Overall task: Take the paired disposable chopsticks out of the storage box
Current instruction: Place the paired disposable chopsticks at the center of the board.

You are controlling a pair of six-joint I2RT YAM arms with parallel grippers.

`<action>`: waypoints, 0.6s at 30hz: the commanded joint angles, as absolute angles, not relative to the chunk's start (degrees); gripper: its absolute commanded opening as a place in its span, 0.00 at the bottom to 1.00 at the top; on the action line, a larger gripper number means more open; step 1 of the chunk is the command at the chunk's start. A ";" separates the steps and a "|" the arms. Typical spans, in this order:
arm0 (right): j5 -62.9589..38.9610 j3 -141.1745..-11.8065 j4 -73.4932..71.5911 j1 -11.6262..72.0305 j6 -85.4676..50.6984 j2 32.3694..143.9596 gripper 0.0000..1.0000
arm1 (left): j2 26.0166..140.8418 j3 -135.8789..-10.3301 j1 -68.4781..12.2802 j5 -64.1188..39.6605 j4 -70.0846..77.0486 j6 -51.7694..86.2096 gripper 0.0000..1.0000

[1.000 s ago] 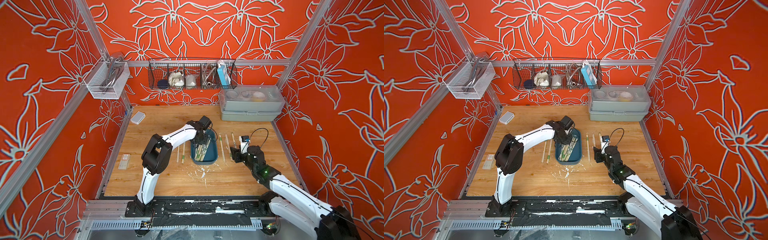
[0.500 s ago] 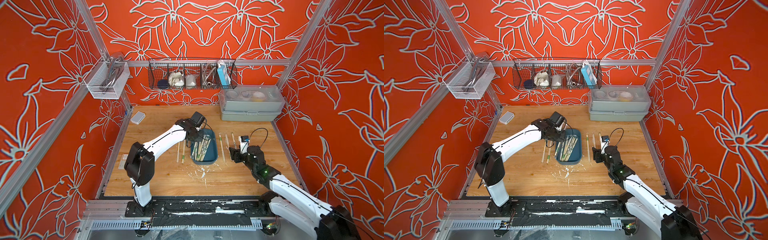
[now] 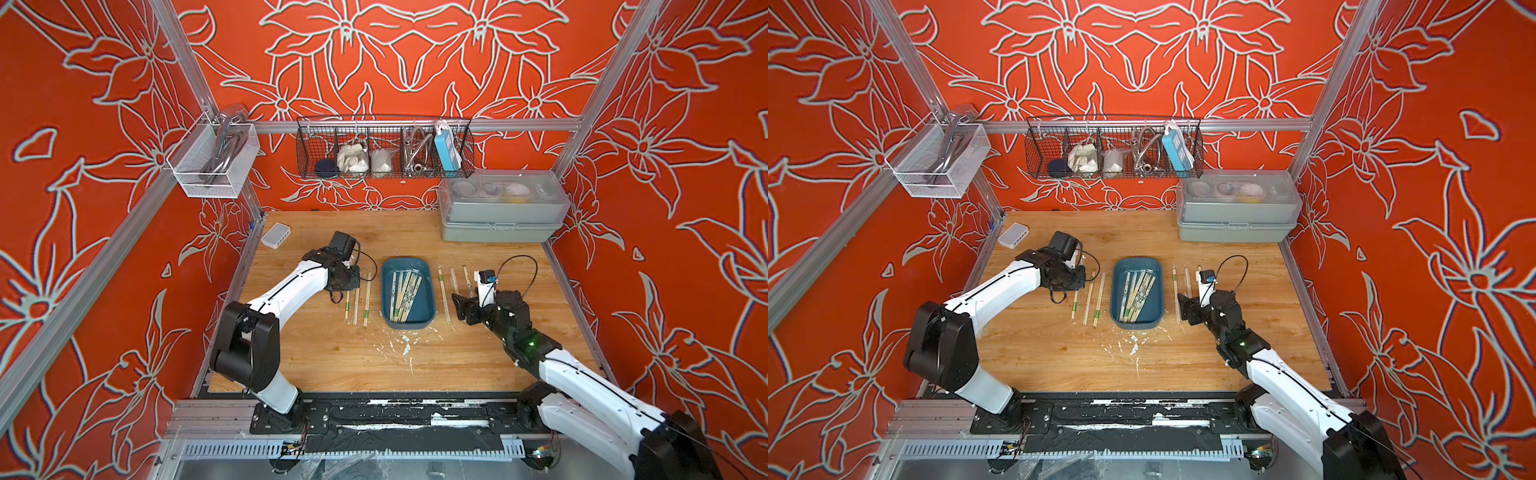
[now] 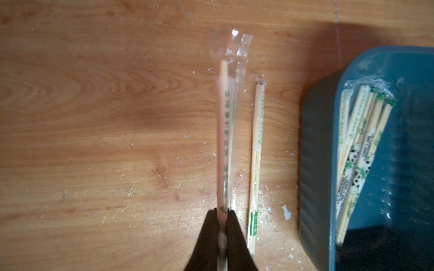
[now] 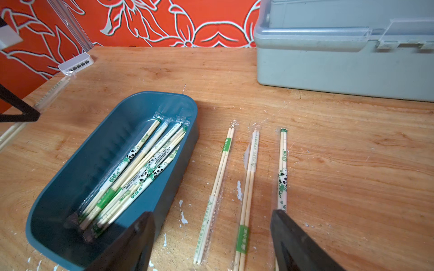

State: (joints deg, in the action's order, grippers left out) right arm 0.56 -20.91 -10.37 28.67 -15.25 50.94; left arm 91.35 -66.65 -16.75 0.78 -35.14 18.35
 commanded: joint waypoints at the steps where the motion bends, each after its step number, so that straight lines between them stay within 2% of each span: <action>1: -0.36 -20.74 -11.60 29.02 -15.25 51.66 0.82 | 93.73 -65.50 -15.26 -1.19 -30.49 16.32 0.11; 18: -0.26 -21.01 -11.43 29.14 -15.38 52.11 0.82 | 104.72 -67.16 -14.15 1.04 -28.45 15.11 0.12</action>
